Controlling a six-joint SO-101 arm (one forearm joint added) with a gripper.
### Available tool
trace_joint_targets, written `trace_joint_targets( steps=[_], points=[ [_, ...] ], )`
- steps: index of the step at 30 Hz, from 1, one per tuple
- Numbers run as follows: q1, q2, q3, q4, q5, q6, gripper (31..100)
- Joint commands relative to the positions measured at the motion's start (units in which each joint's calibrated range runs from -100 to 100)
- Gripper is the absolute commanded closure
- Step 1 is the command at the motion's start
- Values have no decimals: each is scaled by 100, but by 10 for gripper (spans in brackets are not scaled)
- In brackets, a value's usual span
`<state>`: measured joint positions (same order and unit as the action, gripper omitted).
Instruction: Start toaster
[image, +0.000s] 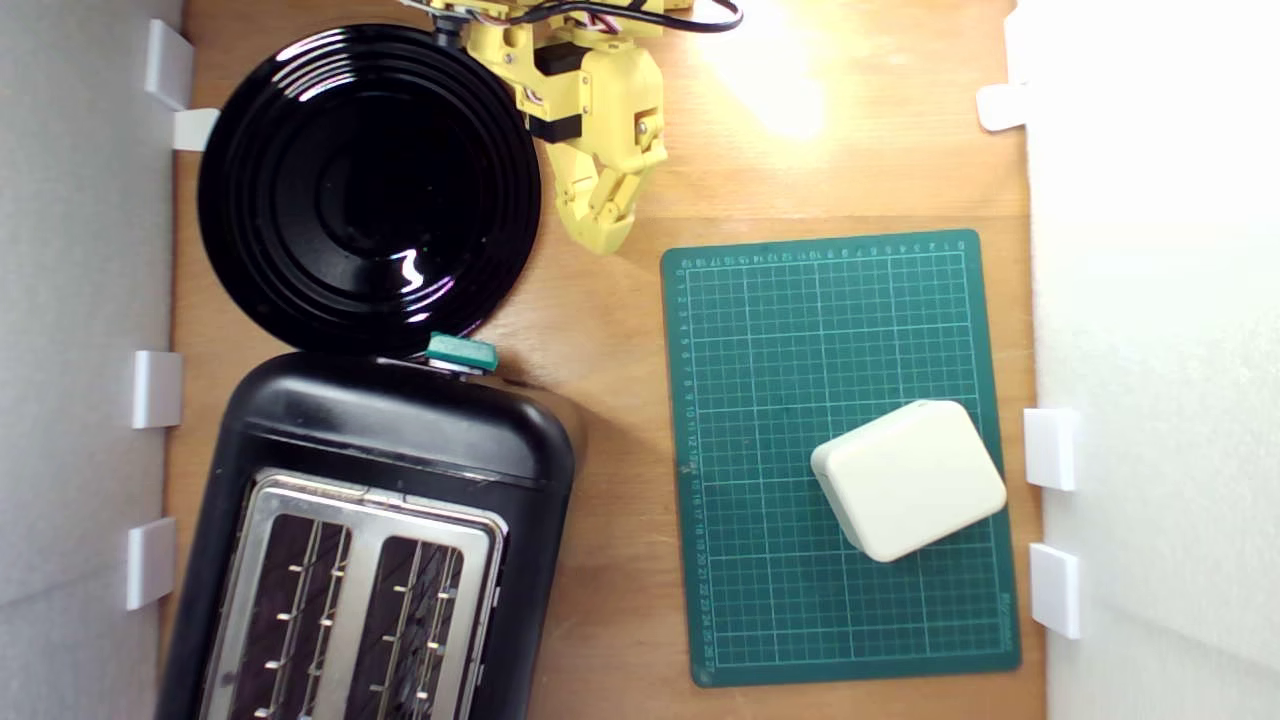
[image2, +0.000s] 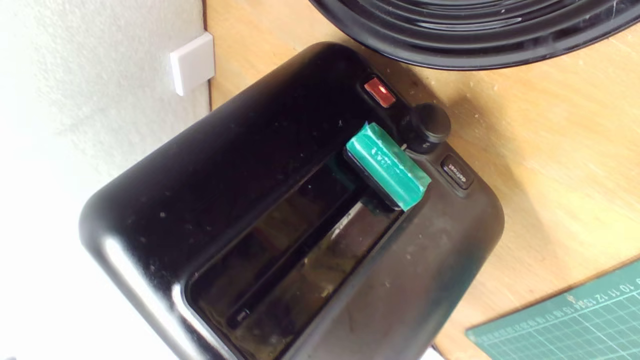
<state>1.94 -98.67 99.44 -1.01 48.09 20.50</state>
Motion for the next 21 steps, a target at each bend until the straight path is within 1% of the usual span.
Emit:
trace_joint_targets(
  steps=[1,13,16,21],
  points=[
    [-139,-83,28,54,27,-8,987],
    [-218,-83,28,64,35,24,987],
    [-456,-83,28,261,35,-18,987],
    [-917,-83,28,307,35,-133,988]
  ],
)
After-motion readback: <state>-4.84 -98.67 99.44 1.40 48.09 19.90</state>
